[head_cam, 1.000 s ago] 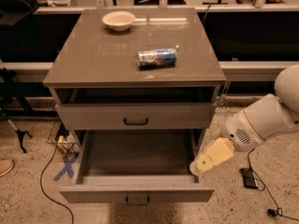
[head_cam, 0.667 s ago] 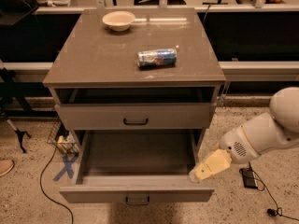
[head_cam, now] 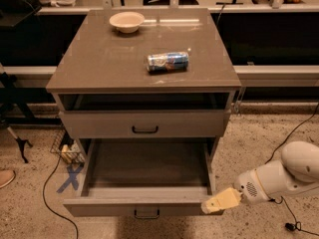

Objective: Close middle drawer

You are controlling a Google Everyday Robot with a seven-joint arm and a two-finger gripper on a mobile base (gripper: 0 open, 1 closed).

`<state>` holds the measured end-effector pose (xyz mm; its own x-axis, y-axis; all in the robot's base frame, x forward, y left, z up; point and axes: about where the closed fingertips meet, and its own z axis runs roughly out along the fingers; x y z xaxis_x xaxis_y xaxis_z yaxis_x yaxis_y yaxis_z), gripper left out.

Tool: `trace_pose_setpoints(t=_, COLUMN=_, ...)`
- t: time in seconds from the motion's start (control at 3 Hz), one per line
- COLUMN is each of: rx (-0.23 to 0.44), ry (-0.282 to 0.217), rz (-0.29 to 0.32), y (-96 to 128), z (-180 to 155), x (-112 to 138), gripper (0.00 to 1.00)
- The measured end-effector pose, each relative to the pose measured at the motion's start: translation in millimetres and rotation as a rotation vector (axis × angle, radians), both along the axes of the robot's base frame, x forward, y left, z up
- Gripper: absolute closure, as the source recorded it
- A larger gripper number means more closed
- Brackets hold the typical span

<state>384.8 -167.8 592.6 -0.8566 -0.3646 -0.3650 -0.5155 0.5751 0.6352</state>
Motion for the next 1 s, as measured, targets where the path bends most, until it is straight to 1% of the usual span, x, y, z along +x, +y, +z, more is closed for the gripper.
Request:
trace_pose_setpoints(t=0.33, rx=0.025, ry=0.052, rz=-0.04, y=-1.8, z=-41.4, x=-7.9, gripper=0.48)
trace_pose_setpoints(t=0.67, rx=0.028, ry=0.106, rz=-0.063, y=1.9, z=-83.2, x=-17.4, gripper=0.71)
trace_pose_setpoints(t=1.0, rx=-0.023, ry=0.151, rz=-0.08, y=5.7, z=-124.2, x=-28.3, gripper=0.95)
